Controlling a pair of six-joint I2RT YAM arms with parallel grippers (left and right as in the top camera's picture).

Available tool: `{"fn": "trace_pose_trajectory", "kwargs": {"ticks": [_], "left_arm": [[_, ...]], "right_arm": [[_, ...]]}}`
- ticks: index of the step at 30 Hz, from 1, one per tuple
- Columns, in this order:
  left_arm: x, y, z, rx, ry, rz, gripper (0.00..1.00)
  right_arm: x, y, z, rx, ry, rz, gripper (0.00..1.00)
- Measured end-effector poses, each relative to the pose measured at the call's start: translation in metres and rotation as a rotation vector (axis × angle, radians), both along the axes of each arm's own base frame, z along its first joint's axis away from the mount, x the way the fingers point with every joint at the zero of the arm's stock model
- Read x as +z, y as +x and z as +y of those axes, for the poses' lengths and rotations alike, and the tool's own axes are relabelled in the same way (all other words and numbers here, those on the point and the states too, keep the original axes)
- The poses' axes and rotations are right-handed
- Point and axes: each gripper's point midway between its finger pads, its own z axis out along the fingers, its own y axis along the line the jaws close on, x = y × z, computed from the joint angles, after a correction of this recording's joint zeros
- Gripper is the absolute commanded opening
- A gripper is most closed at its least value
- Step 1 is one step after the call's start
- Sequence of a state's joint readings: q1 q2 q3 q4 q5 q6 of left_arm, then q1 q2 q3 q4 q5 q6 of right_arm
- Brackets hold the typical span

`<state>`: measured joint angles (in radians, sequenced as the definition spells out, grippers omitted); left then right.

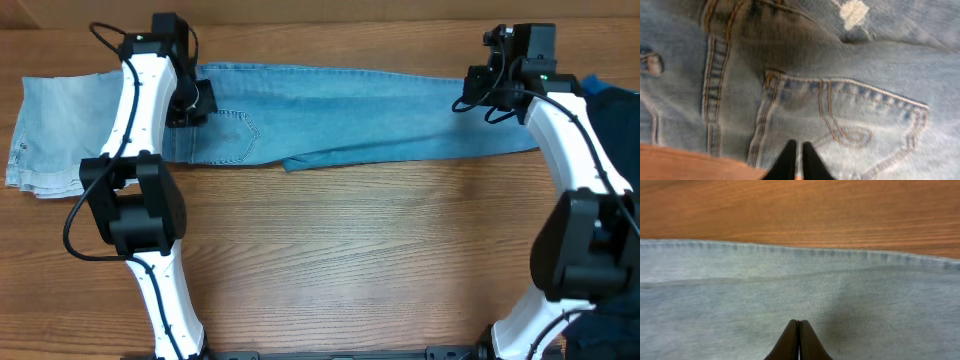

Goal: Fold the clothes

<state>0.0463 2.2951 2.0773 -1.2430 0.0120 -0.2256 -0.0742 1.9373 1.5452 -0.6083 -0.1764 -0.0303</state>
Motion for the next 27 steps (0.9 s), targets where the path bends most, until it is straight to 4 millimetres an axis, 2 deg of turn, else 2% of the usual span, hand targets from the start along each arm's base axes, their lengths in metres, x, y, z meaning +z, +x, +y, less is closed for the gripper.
{"fn": "trace_pose_trajectory", "kwargs": {"ticks": [2,4,6,8,11,14,18,22,23,24,25,27], "left_arm": [[-0.009,0.0,0.0,0.0,0.0,0.0,0.06],[-0.014,0.001,0.001,0.0,0.001,-0.006,0.04],[-0.019,0.002,0.002,0.001,0.006,-0.01,0.04],[-0.024,0.006,0.005,0.004,0.028,-0.028,0.04],[-0.043,0.001,0.009,0.006,0.048,-0.016,0.04],[-0.06,-0.003,0.01,0.007,0.053,-0.011,0.06],[-0.062,-0.003,0.009,0.007,0.056,-0.055,0.1],[-0.063,-0.008,0.009,0.007,0.056,-0.055,0.04],[-0.064,-0.014,0.009,0.012,0.054,-0.031,0.04],[-0.066,-0.026,0.008,0.016,0.051,0.019,0.04],[-0.072,-0.049,0.007,0.029,0.047,0.107,0.04],[-0.071,-0.069,0.006,0.061,0.044,0.189,0.04]], "right_arm": [[-0.044,0.006,-0.001,0.015,-0.006,0.062,0.04],[-0.077,0.009,-0.001,0.024,-0.009,0.102,0.04],[-0.089,0.012,-0.001,0.03,-0.012,0.107,0.04],[-0.092,0.013,-0.001,0.034,-0.014,0.105,0.04],[-0.099,0.009,-0.001,0.035,-0.012,0.131,0.04],[-0.116,-0.001,0.0,0.038,-0.007,0.193,0.04],[-0.122,-0.011,0.002,0.041,0.0,0.249,0.04],[-0.123,-0.029,0.003,0.043,0.012,0.332,0.04],[-0.123,-0.032,0.004,0.044,0.016,0.348,0.04],[-0.124,-0.039,0.005,0.045,0.021,0.378,0.04],[-0.124,-0.044,0.006,0.039,0.033,0.401,0.04],[-0.124,-0.05,0.007,0.027,0.049,0.433,0.04]]}}
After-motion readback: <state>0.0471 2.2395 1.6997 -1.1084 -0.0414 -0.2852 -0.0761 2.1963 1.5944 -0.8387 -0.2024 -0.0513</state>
